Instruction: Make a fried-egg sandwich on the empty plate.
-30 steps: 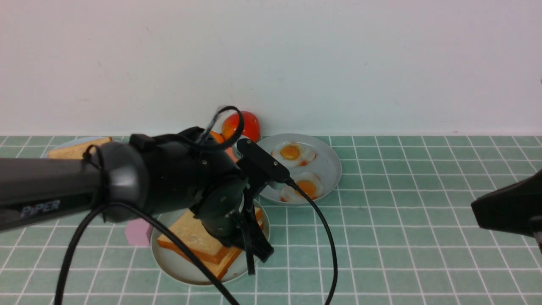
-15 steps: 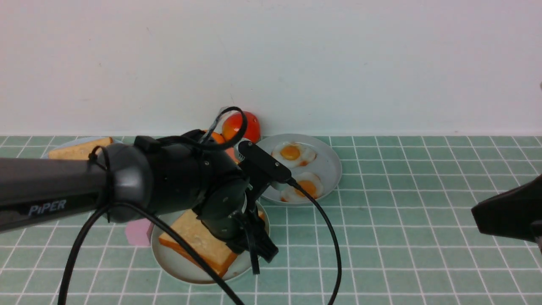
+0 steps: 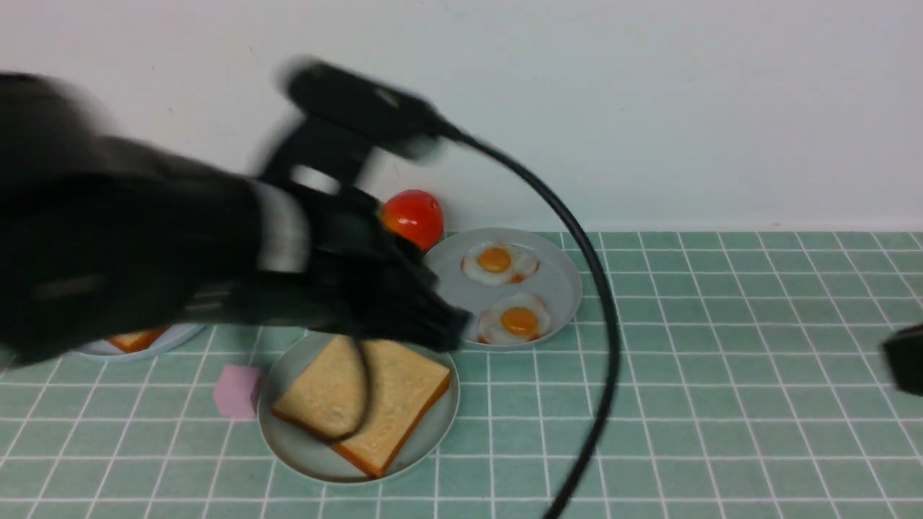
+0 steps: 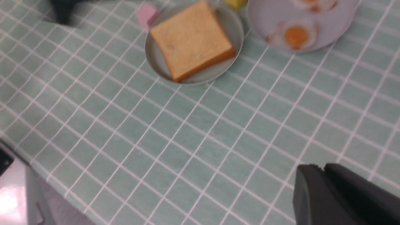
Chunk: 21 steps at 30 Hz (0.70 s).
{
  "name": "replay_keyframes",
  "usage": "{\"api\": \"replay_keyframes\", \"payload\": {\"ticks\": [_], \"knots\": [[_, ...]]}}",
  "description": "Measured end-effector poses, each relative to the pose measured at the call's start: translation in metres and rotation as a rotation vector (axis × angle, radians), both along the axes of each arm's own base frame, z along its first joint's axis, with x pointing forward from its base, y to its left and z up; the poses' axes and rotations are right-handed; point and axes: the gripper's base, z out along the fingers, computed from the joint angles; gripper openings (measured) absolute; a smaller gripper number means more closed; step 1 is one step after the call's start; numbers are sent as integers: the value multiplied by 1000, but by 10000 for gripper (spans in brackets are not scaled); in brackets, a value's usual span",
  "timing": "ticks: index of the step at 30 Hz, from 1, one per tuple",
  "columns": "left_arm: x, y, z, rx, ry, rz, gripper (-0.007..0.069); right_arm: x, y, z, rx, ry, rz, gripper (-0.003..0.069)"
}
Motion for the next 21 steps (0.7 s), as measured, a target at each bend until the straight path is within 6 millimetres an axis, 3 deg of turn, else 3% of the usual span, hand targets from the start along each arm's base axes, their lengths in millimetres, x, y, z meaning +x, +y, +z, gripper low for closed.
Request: {"api": "replay_keyframes", "payload": {"ticks": [2,4,5,6,8,9,10,14,15,18,21], "knots": [[-26,23,11,-103,-46,9,-14,-12,-8,2,6,-36,-26,71],[-59,53,7,-202,-98,10,-14,-30,-22,-1,8,-76,-80,71],[-62,55,10,-218,-110,9,-14,-31,-24,-2,10,-75,-88,71],[-82,74,-3,-265,-150,1,-14,-41,-32,-6,11,-92,-127,71],[-102,93,-29,-306,-204,-15,-14,-56,-45,-18,18,-114,-188,71],[-106,96,-29,-327,-226,-19,-14,-57,-45,-20,20,-105,-197,71],[-120,108,-49,-373,-276,-36,-14,-67,-54,-30,33,-113,-243,71],[-139,123,-91,-459,-367,-69,-14,-81,-66,-50,56,-134,-318,71],[-147,130,-110,-501,-411,-80,-14,-85,-71,-62,65,-130,-350,71],[-152,135,-125,-536,-447,-88,-14,-84,-71,-78,115,-133,-389,71],[-153,135,-128,-537,-447,-87,-14,-71,-65,-93,183,-162,-408,71]]}}
